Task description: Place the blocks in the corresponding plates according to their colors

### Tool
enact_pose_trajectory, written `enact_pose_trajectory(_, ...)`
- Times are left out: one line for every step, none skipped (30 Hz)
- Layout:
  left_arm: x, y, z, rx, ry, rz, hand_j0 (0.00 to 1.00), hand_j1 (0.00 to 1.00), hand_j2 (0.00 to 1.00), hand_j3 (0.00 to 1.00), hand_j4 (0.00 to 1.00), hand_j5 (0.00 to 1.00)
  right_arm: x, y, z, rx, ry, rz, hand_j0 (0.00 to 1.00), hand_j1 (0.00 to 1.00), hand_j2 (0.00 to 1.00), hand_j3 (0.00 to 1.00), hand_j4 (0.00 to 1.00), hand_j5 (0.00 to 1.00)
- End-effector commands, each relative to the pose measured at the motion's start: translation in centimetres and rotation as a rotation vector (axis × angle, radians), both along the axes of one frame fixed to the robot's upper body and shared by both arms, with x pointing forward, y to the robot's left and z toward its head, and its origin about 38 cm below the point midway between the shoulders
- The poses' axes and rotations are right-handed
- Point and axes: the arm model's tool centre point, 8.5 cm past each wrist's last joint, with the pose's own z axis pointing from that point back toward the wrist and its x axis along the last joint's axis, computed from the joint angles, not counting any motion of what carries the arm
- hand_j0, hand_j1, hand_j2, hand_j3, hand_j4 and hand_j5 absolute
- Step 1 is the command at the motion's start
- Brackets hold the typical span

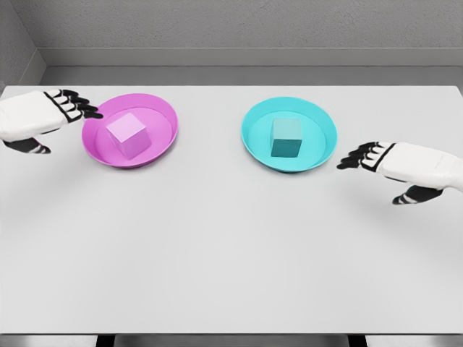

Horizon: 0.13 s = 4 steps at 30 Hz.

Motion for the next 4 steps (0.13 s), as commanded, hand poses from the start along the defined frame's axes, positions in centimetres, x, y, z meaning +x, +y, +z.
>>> enact_pose_trajectory(-0.03, -0.07, 0.43, -0.008, -0.009, -0.002, 1.00, 1.00, 1.00, 1.00, 1.00, 1.00, 0.10, -0.35, 0.28, 0.006, -0.004, -0.010, 1.00, 1.00, 1.00, 1.00, 1.00, 1.00)
enact_pose_trajectory(-0.01, -0.13, 0.30, -0.010, -0.006, -0.002, 1.00, 1.00, 1.00, 1.00, 1.00, 1.00, 0.09, -0.33, 0.23, 0.005, -0.003, -0.009, 1.00, 1.00, 1.00, 1.00, 1.00, 1.00)
enact_pose_trajectory(0.00, -0.18, 0.28, -0.012, -0.006, -0.003, 1.00, 1.00, 1.00, 1.00, 1.00, 1.00, 0.10, -0.35, 0.28, 0.006, -0.004, -0.010, 1.00, 1.00, 1.00, 1.00, 1.00, 1.00)
enact_pose_trajectory(0.02, -0.24, 0.25, -0.013, -0.006, -0.004, 1.00, 1.00, 1.00, 1.00, 1.00, 1.00, 0.09, -0.33, 0.23, 0.005, -0.003, -0.009, 1.00, 1.00, 1.00, 1.00, 1.00, 1.00)
